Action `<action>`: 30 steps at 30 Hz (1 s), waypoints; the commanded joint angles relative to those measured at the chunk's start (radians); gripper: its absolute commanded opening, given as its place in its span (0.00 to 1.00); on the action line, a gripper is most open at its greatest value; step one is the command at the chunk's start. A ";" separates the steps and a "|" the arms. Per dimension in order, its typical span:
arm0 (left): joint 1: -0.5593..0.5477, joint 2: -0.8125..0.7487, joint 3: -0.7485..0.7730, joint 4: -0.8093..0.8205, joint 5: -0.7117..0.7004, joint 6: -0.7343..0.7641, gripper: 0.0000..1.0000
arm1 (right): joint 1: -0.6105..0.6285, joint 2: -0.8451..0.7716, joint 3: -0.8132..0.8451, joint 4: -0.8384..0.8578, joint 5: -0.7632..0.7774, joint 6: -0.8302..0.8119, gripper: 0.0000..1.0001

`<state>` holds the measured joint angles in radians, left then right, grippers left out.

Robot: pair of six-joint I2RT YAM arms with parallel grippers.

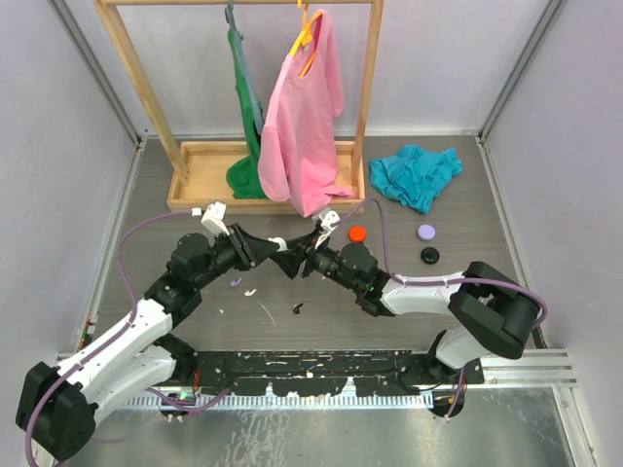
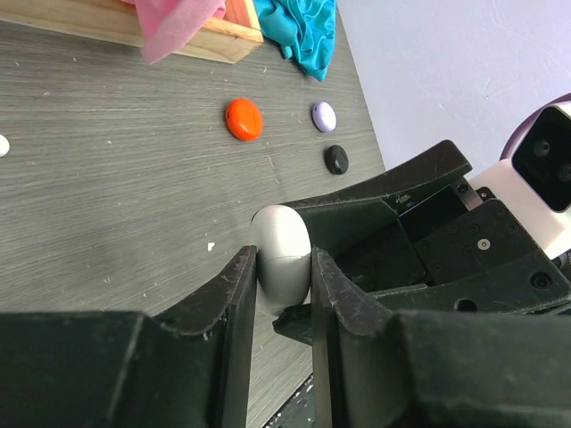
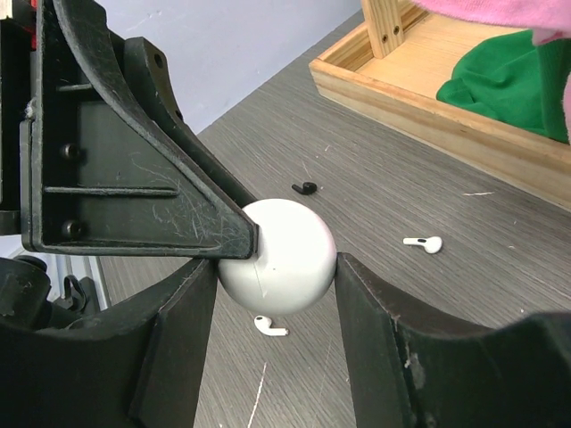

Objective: Insert the wireless bluetooth earbuds into the charging case
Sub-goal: Pick up the charging case at the center of the board.

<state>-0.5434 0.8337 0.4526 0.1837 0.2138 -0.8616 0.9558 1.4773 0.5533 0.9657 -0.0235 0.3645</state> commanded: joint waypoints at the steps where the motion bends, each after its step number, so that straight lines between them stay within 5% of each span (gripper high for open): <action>1: -0.011 -0.014 0.047 0.006 0.025 0.052 0.19 | 0.004 -0.020 0.012 0.102 -0.010 -0.015 0.60; 7: -0.011 -0.062 0.118 -0.167 -0.014 0.171 0.08 | -0.017 -0.062 -0.007 0.055 -0.079 -0.048 0.69; 16: -0.011 -0.061 0.322 -0.536 0.032 0.410 0.05 | -0.174 -0.244 -0.023 -0.195 -0.445 -0.136 0.80; 22: -0.012 0.026 0.477 -0.752 0.115 0.576 0.05 | -0.192 -0.338 0.032 -0.395 -0.556 -0.353 0.82; 30: -0.014 0.130 0.620 -0.891 0.281 0.757 0.07 | -0.193 -0.274 0.111 -0.424 -0.719 -0.358 0.78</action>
<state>-0.5507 0.9367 0.9836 -0.6182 0.3828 -0.2413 0.7681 1.1694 0.5964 0.5426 -0.6258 0.0399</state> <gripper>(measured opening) 0.256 0.787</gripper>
